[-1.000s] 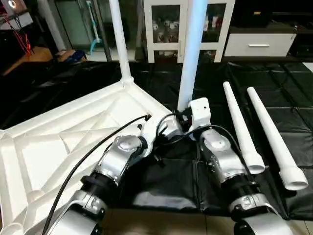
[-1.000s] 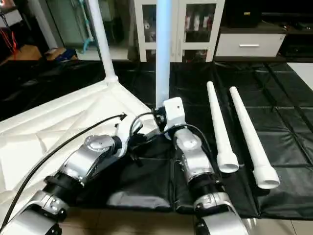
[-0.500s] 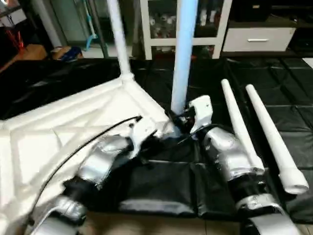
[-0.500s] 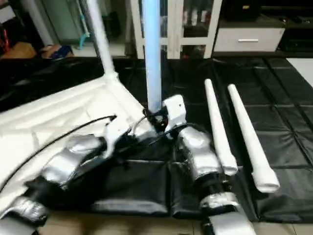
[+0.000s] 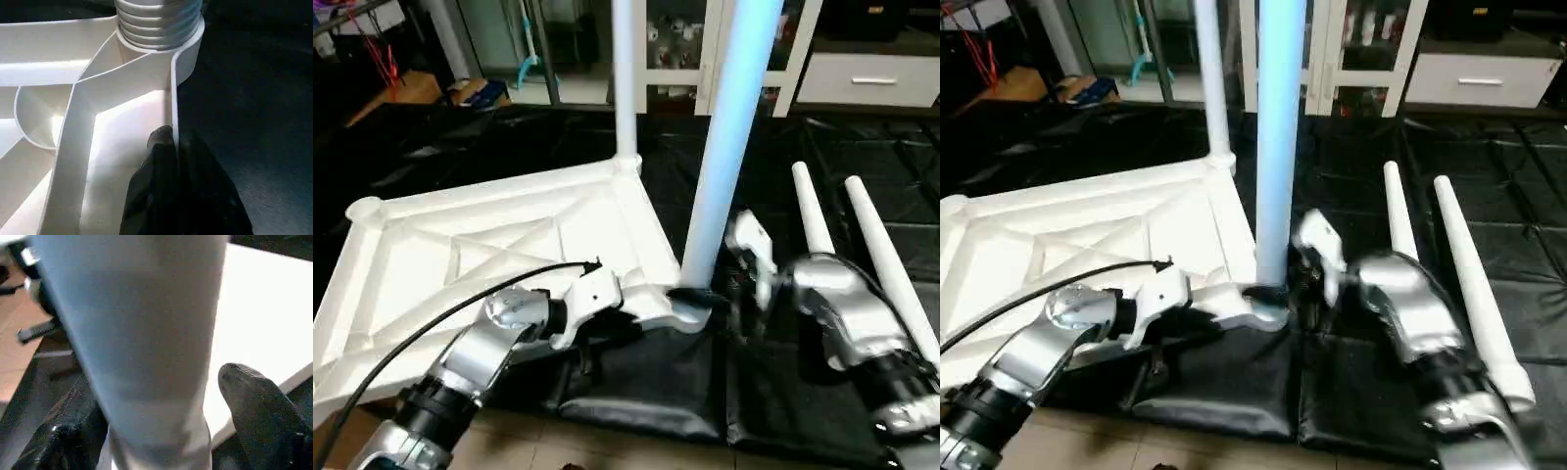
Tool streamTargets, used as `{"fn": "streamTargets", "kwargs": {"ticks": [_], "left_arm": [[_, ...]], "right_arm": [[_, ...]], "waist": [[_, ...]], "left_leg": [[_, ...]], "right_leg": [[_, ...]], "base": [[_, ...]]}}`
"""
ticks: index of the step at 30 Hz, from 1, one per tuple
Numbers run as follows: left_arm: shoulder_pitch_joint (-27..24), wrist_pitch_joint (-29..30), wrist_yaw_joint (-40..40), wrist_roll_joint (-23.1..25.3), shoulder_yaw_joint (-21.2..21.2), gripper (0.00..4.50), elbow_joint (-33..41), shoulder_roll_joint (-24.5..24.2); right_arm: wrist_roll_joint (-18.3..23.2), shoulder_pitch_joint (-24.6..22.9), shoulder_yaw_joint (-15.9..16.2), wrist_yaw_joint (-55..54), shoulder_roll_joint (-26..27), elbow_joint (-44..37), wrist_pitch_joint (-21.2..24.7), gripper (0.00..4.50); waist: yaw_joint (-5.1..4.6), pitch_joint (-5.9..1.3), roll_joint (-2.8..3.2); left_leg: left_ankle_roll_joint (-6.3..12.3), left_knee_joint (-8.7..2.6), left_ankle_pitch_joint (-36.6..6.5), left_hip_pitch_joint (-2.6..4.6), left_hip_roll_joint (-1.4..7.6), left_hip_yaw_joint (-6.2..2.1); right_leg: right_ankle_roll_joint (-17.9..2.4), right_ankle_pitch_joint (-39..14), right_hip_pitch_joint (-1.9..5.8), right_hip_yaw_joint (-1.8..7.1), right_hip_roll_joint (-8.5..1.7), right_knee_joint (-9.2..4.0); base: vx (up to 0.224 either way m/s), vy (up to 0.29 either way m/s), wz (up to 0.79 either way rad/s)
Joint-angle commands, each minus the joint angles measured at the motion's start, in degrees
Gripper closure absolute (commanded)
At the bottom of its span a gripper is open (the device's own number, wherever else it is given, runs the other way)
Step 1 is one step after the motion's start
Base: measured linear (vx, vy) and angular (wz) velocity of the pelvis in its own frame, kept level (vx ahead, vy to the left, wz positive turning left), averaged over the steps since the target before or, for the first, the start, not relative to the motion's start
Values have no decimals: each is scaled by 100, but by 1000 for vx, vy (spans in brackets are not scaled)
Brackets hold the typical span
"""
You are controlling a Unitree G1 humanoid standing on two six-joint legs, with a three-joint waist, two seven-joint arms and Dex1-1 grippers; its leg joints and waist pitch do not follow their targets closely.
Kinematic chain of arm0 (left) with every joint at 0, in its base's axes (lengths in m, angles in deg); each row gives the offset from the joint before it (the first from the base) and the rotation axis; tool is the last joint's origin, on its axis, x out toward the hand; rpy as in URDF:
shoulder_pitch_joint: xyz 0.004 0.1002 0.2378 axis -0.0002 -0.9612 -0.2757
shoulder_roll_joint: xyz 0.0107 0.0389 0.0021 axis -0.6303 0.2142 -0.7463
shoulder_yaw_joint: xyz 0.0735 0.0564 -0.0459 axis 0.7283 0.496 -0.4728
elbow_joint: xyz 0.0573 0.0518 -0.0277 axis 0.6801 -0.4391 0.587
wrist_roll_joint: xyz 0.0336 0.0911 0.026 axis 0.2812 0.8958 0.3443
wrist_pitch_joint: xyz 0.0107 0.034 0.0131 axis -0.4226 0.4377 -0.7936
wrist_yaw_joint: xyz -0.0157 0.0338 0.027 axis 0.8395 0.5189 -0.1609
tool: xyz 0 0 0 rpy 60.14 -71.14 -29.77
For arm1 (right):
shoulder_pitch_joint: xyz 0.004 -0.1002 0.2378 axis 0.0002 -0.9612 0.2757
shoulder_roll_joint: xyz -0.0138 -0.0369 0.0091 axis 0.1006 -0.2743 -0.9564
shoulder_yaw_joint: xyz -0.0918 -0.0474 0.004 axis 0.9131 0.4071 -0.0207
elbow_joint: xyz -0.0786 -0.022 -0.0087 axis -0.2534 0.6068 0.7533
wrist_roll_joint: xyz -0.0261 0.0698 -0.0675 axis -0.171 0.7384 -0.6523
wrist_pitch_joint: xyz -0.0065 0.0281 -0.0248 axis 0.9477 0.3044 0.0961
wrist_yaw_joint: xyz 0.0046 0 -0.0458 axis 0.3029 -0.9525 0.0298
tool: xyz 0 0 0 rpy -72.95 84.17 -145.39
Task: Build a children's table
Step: Rotate leg to tighten
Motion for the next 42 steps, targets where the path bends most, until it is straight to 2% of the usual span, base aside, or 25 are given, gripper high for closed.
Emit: {"fn": "streamTargets", "kwargs": {"ticks": [1,5,9,12,13,17,18,21,25,29,32,33,34,35,36,37,38,39,40,41,42], "left_arm": [[-52,-26,164,-41,92,450,49,-60],[-73,10,222,-19,83,450,84,-76],[-62,21,250,-19,95,450,81,-102],[-56,15,249,-20,101,450,66,-113],[-58,14,251,-13,100,450,65,-116],[-74,27,263,-3,95,450,74,-122],[-77,30,270,-2,98,450,78,-123],[-78,33,267,3,112,450,79,-115],[-65,45,267,3,125,450,77,-99],[-40,63,203,71,159,450,19,-64],[-22,118,106,111,156,450,-29,-14],[48,240,-130,205,153,450,-177,113],[111,308,-304,255,135,450,-294,217],[141,337,-381,277,127,450,-344,264],[191,384,-506,312,115,450,-425,340],[280,432,-684,365,101,450,-561,457],[374,483,-879,418,72,450,-702,581],[543,537,-1220,467,-14,450,-950,784],[625,548,-1403,486,-70,450,-1069,873],[900,582,-2024,549,-263,450,-1470,1169],[1078,598,-2397,562,-401,450,-1730,1324]], "right_arm": [[-105,5,73,122,-95,-49,52,101],[-282,-8,177,126,-200,83,-128,101],[-378,15,200,29,-137,207,-201,101],[-465,6,245,21,-128,258,-270,101],[-503,0,265,3,-121,290,-305,126],[-685,-22,405,-19,-150,398,-501,139],[-696,-21,413,-21,-152,421,-512,166],[-694,-16,423,-17,-148,460,-491,183],[-721,-29,474,45,-162,486,-471,210],[-696,-33,404,-257,4,623,-472,216],[-662,-26,346,-457,110,693,-397,221],[-722,7,269,-934,310,916,-330,223],[-777,39,229,-1270,445,1058,-274,224],[-795,55,212,-1407,504,1111,-243,226],[-823,81,184,-1629,600,1197,-193,227],[-835,119,133,-1944,763,1301,-124,228],[-853,165,55,-2333,943,1407,-64,229],[-857,249,-99,-3014,1227,1569,68,230],[-885,286,-147,-3311,1336,1630,80,230],[-986,409,-304,-4307,1694,1834,110,232],[-998,494,-392,-4784,1918,1941,66,234]], "waist": [[-24,-328,-88],[-34,-329,-94],[-42,-352,-96],[-46,-353,-87],[-52,-348,-98],[-68,-335,-91],[-85,-326,-97],[-109,-322,-88],[-118,-330,-90],[-122,-334,-86],[-150,-306,-107],[-160,-294,-107],[-199,-257,-91],[-222,-245,-94],[-274,-206,-103],[-328,-184,-103],[-363,-162,-100],[-446,-128,-92],[-497,-120,-93],[-579,-111,-13],[-634,-109,58]], "left_leg": [[335,-467,-1383,141,362,-133],[234,-464,-1462,156,355,-120],[328,-441,-1222,125,346,-120],[379,-437,-1191,128,350,-119],[379,-440,-1224,123,346,-118],[333,-452,-1384,132,349,-121],[301,-463,-1467,133,346,-125],[246,-477,-1595,140,350,-135],[235,-477,-1592,139,349,-135],[261,-475,-1564,139,348,-129],[155,-506,-1869,150,345,-142],[126,-516,-1956,153,345,-148],[2,-526,-2234,176,325,-160],[-71,-534,-2371,196,328,-172],[-184,-550,-2694,216,313,-197],[-254,-541,-3060,281,296,-231],[-279,-535,-3232,318,291,-239],[-353,-513,-3600,398,269,-274],[-366,-518,-3692,379,243,-304],[-450,-592,-3976,374,263,-383],[-541,-700,-4461,371,302,-468]], "right_leg": [[-1322,-1285,245,223,-315,-396],[-1238,-1494,232,243,-328,-419],[-1284,-1196,248,233,-316,-385],[-1333,-1094,240,223,-310,-377],[-1335,-1130,248,222,-309,-382],[-1298,-1338,236,224,-313,-404],[-1277,-1455,240,220,-308,-412],[-1251,-1559,238,224,-310,-426],[-1257,-1476,238,227,-306,-421],[-1307,-1326,236,226,-302,-414],[-1230,-1726,228,224,-308,-446],[-1188,-1878,224,222,-311,-463],[-1065,-2379,186,221,-319,-513],[-1010,-2564,173,215,-314,-522],[-858,-3027,150,193,-317,-565],[-655,-3564,111,163,-324,-629],[-560,-3808,72,148,-319,-669],[-386,-4168,16,59,-296,-754],[-283,-4250,52,-12,-287,-780],[-181,-4117,118,-106,-270,-786],[-171,-3685,235,-262,-221,-751]], "base": [[0,0,0],[0,0,0],[0,0,0],[0,0,0],[0,0,0],[0,0,0],[0,0,0],[0,0,0],[0,0,0],[0,0,0],[0,0,0],[0,0,0],[0,0,0],[0,0,0],[0,0,0],[0,0,0],[0,0,0],[-62,15,-5],[-68,32,-13],[-68,32,-13],[-60,53,-18]]}}
